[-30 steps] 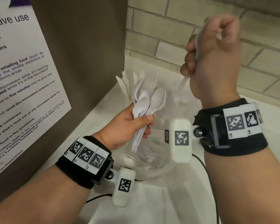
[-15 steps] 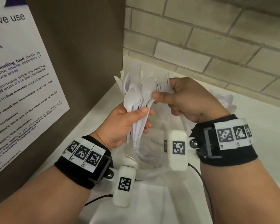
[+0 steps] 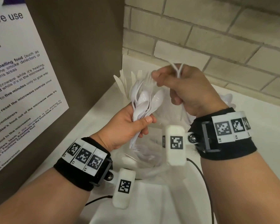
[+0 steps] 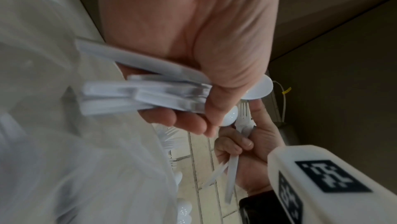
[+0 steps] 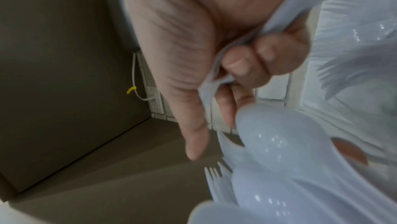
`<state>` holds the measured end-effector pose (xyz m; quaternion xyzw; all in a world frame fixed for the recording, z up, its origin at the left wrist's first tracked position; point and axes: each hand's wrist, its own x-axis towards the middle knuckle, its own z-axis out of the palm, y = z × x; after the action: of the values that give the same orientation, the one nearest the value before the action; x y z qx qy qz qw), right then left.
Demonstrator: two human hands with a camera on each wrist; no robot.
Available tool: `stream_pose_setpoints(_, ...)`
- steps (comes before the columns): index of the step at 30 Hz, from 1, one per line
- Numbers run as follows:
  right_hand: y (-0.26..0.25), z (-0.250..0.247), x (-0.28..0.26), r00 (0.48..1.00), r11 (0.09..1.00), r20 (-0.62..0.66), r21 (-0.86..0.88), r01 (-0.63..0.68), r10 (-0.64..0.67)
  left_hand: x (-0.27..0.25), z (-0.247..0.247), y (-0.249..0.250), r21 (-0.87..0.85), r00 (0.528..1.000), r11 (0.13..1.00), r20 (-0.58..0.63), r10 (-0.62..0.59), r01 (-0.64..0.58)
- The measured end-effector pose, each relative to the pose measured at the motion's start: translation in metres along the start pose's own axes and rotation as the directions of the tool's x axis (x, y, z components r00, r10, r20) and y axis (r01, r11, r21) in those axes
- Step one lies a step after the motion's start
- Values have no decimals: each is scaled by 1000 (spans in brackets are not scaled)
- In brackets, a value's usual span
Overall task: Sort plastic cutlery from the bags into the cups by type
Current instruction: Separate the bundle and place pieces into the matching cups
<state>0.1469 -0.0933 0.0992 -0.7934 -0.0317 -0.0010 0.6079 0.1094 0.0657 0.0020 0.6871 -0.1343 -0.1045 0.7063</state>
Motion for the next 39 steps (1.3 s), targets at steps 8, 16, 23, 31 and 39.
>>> stream_pose_setpoints(8, 1, 1, 2, 998, 988, -53, 150, -36, 45, -1, -1, -1, -2, 1000, 1000, -5, -4, 4)
stream_pose_setpoints(16, -3, 5, -2, 989, 983, -137, 164, 83, -61, -3, 1, 0, -3, 1000, 1000, -21, -2, 2)
stream_pose_setpoints(23, -19, -2, -3, 860, 922, -417, 115, 370, -293, -1, 0, -2, -29, 999, 998, -7, -48, 48)
stream_pose_setpoints(31, 18, 19, -12, 992, 937, -64, -339, 84, -112, 7, 0, -2, -160, 992, 986, -107, -71, 53)
stream_pose_setpoints(39, 25, 26, -12, 996, 936, -32, -345, 73, -89, 8, -2, -1, -414, 992, 908, -73, -103, 64)
